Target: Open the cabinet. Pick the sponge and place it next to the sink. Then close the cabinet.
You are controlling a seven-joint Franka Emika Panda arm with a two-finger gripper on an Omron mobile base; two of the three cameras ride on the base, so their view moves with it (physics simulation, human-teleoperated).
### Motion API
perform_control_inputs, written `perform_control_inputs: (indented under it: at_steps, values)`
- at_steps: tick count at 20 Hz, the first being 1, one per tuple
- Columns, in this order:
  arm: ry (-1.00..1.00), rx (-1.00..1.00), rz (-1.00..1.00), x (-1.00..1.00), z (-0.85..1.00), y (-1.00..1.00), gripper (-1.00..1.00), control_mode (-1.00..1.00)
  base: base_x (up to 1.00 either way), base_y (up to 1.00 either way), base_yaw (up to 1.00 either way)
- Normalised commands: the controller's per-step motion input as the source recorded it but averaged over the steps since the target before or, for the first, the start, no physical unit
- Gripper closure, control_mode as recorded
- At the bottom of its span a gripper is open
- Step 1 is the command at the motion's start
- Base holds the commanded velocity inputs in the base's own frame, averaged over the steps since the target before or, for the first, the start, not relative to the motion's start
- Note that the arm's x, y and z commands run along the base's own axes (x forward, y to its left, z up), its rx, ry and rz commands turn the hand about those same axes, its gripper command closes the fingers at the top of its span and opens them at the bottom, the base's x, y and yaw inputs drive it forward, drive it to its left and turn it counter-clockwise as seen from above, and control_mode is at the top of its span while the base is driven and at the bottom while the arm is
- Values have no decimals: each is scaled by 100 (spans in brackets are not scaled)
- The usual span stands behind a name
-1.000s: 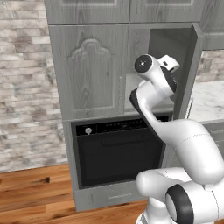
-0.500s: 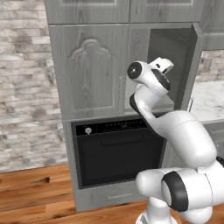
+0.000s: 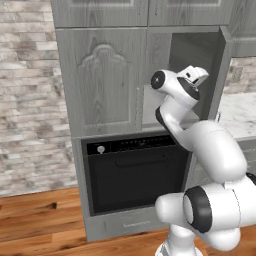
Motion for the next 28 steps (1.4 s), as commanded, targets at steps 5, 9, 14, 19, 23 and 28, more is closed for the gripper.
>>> perform_control_inputs:
  at_steps: [5,9,14,19,23,28]
  values:
    - [2,-1,-14,0,0,-57,-100,-100,0,0,0]
    - [3,0,-14,0,0,-62,-100,-100,0,0,0]
    - [1,0,-13,0,0,-69,-100,-100,0,0,0]
    - [0,0,-11,0,0,-76,-100,-100,0,0,0]
    - [0,0,-8,0,0,-70,-100,-100,0,0,0]
    - [0,1,-4,0,0,-43,-100,-100,0,0,0]
